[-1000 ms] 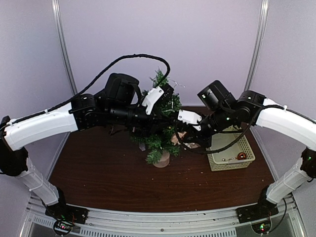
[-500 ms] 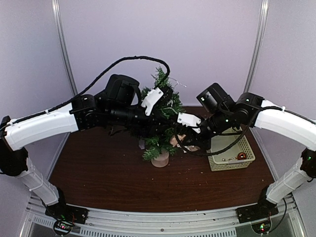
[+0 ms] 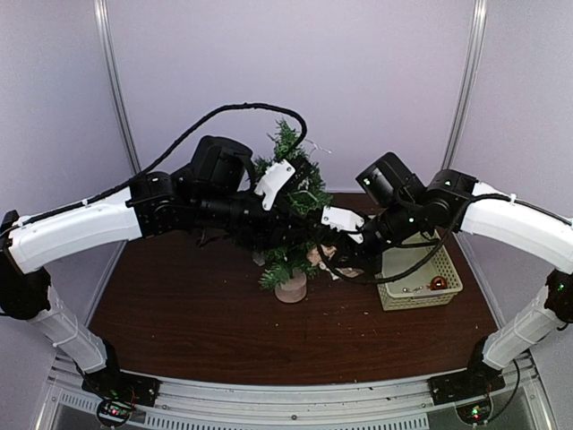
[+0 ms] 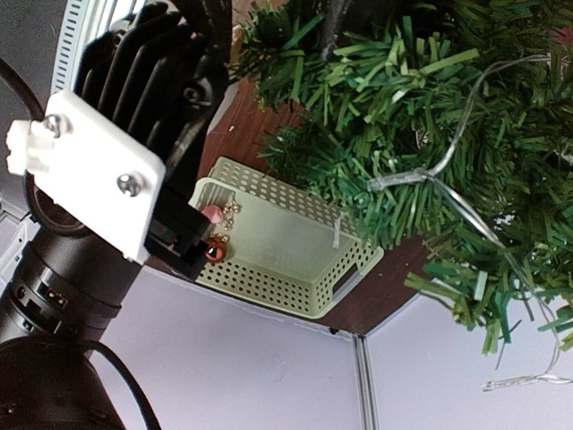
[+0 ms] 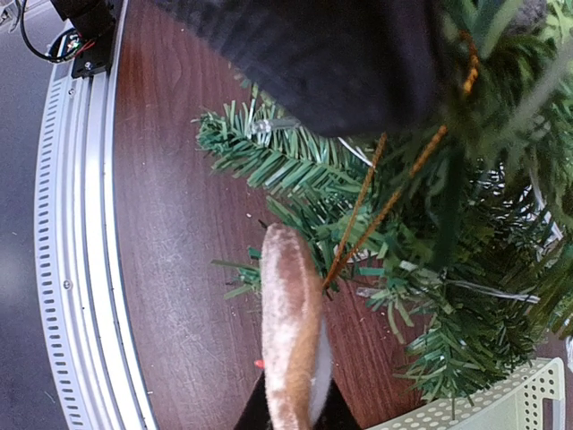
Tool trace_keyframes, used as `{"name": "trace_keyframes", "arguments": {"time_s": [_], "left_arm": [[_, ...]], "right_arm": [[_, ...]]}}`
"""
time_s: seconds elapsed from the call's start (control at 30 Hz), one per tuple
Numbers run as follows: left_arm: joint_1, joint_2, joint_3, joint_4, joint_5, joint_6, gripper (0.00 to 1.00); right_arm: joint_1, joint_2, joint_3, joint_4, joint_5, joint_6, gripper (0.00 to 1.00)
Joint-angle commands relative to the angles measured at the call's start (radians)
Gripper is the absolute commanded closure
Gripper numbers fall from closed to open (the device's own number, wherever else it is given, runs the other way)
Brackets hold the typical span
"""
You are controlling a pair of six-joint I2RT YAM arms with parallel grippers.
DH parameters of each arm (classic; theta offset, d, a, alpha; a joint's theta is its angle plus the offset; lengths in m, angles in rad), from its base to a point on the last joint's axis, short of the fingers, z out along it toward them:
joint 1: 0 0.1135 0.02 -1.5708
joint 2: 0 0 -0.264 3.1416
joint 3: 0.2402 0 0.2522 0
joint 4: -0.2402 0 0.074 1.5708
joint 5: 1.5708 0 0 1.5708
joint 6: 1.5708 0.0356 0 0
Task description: Decorate the small christmas tree
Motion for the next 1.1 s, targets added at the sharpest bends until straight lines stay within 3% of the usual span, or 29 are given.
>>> {"name": "trace_keyframes", "arguments": {"time_s": [0.0,0.33,0.77,1.07], "left_arm": [[-0.008,-0.039,-0.018,0.059,0.028,0.003,0.65],[-0.007,-0.063,-0.032,0.070,0.050,0.003,0.59],[-0.008,-0.083,-0.041,0.066,0.062,0.008,0.50],[-0.008,-0.134,-0.080,0.074,0.051,0.029,0.36]], "right_arm": [[-0.004,-0.012,-0.012,0.025,-0.012,0.015,0.86],[-0.002,-0.035,-0.024,0.025,-0.026,0.017,0.64],[-0.001,-0.087,-0.055,0.034,-0.005,0.029,0.49],[-0.002,-0.151,-0.076,0.050,0.004,0.045,0.42]]}}
